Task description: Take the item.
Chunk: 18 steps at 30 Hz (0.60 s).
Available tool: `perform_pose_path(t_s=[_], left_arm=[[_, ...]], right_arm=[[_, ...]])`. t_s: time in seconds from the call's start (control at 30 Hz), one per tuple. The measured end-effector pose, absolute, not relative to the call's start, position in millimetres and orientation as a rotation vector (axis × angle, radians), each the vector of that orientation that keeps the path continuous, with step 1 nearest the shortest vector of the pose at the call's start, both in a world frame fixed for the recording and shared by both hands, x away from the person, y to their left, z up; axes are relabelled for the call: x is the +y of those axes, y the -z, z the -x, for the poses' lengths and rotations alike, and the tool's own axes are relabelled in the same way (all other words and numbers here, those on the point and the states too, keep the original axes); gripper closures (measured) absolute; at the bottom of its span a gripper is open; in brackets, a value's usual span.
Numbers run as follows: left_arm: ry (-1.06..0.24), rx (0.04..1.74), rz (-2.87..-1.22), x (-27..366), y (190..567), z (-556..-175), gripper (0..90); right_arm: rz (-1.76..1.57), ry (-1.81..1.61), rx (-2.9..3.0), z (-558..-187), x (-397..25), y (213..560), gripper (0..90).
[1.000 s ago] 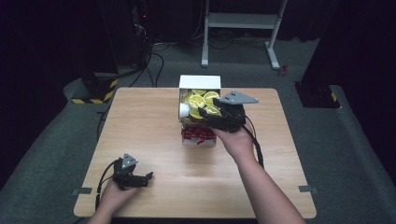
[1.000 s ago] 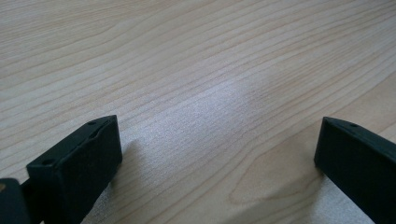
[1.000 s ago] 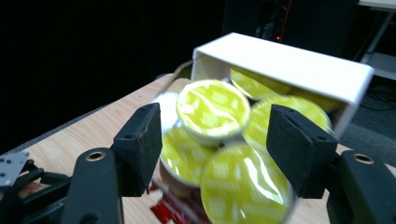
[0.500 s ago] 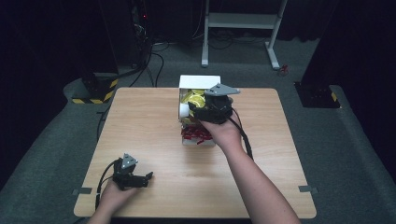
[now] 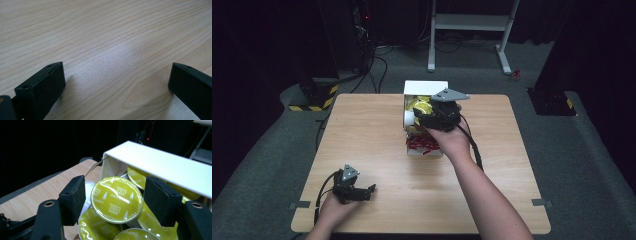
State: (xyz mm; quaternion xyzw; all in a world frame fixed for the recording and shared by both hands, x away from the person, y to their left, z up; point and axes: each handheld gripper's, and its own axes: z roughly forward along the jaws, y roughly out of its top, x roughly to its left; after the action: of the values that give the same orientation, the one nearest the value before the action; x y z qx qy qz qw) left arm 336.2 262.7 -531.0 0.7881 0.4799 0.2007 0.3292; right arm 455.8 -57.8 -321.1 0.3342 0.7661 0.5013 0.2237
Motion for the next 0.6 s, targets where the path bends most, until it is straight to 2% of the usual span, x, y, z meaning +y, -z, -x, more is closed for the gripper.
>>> perform_pose_path(t_s=[0.23,0.6], left_arm=[[-0.526,1.256,-2.061,263,531,-336,1.3],[-0.525,1.256,-2.062,263,531,-336,1.3]], right_arm=[[-0.937,-1.338,2.127,-460,-55,322,37.9],[-0.885,-1.286,2.139,-455,-44,325,31.1]])
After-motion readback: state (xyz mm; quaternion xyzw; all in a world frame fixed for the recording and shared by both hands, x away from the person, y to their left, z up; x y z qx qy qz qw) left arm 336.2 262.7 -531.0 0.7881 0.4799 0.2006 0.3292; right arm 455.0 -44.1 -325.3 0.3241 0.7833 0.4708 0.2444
